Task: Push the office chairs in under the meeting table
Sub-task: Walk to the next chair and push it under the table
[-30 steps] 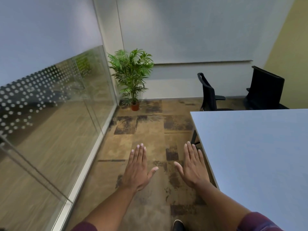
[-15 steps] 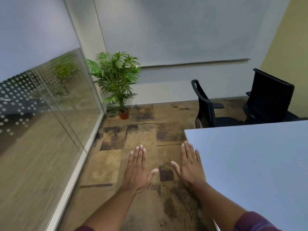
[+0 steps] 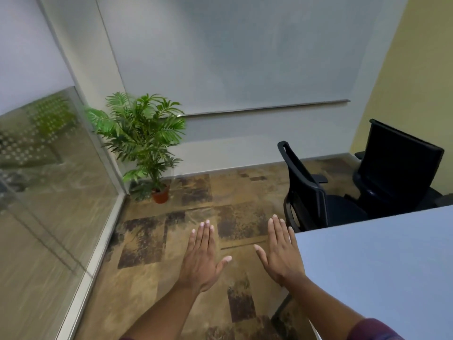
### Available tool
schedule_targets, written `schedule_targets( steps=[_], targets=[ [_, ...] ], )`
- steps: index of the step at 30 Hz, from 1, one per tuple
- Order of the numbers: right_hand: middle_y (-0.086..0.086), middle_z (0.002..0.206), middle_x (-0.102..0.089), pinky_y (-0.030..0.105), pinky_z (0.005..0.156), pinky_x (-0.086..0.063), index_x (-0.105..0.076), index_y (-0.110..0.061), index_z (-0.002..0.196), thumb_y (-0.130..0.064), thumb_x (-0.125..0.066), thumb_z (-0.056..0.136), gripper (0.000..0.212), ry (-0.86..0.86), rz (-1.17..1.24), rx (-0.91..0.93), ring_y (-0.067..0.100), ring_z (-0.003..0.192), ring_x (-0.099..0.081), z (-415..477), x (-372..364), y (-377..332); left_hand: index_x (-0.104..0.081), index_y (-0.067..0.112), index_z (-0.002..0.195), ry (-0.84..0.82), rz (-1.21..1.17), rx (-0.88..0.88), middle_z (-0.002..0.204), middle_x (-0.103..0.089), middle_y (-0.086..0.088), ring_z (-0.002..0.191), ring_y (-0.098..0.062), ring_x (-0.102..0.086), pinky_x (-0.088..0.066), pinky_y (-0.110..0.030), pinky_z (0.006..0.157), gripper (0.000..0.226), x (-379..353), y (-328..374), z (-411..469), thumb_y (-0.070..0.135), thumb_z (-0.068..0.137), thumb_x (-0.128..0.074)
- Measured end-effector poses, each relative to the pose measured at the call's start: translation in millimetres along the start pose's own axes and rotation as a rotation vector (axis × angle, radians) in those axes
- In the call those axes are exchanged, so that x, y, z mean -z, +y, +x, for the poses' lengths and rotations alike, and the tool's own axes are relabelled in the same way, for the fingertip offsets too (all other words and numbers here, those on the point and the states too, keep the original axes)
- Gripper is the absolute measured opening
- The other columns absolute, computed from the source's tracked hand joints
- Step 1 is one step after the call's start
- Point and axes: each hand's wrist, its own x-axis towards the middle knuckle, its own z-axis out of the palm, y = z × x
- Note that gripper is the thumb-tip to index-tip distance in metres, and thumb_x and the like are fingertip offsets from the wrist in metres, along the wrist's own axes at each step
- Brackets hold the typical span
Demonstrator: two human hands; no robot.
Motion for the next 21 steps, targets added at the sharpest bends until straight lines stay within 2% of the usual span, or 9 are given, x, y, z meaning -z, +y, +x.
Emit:
schedule_targets(
  steps=[5, 10, 21],
  targets=[
    [0.011, 0.178, 0.007, 0.049, 0.131, -0.001, -0.001, -0.009, 0.17, -0.073, -0.015, 0.108, 0.09, 0.043, -0.014, -0.071, 0.028, 0.165, 0.006, 87.7, -4.4, -5.5, -0.007, -0.001, 0.169, 0.024, -0.027, -0.11, 0.179, 0.0, -0.021, 0.167, -0.035, -0.002, -0.006, -0.053, 0.13, 0.105, -8.4, -40.3, 90.2, 0.08, 0.106, -0.029],
    [0.011, 0.178, 0.011, 0.049, 0.134, -0.001, 0.005, -0.009, 0.169, -0.074, -0.016, 0.108, 0.091, 0.095, 0.01, -0.16, 0.026, 0.165, 0.013, 161.2, 0.0, -2.3, 0.001, -0.001, 0.168, 0.021, -0.043, -0.198, 0.179, 0.009, -0.021, 0.166, -0.033, 0.01, -0.004, -0.052, 0.131, 0.105, -9.7, -70.4, 174.8, 0.08, 0.106, -0.023],
    [0.015, 0.179, 0.002, 0.053, 0.134, -0.007, 0.002, -0.007, 0.169, -0.071, -0.017, 0.109, 0.09, 0.166, -0.079, -0.386, 0.028, 0.165, 0.007, 258.7, 24.7, 73.0, 0.008, 0.0, 0.168, 0.033, -0.136, -0.373, 0.177, 0.017, -0.021, 0.165, -0.03, 0.02, 0.002, -0.053, 0.134, 0.104, -9.8, -63.5, 342.9, 0.08, 0.107, -0.016]
  ],
)
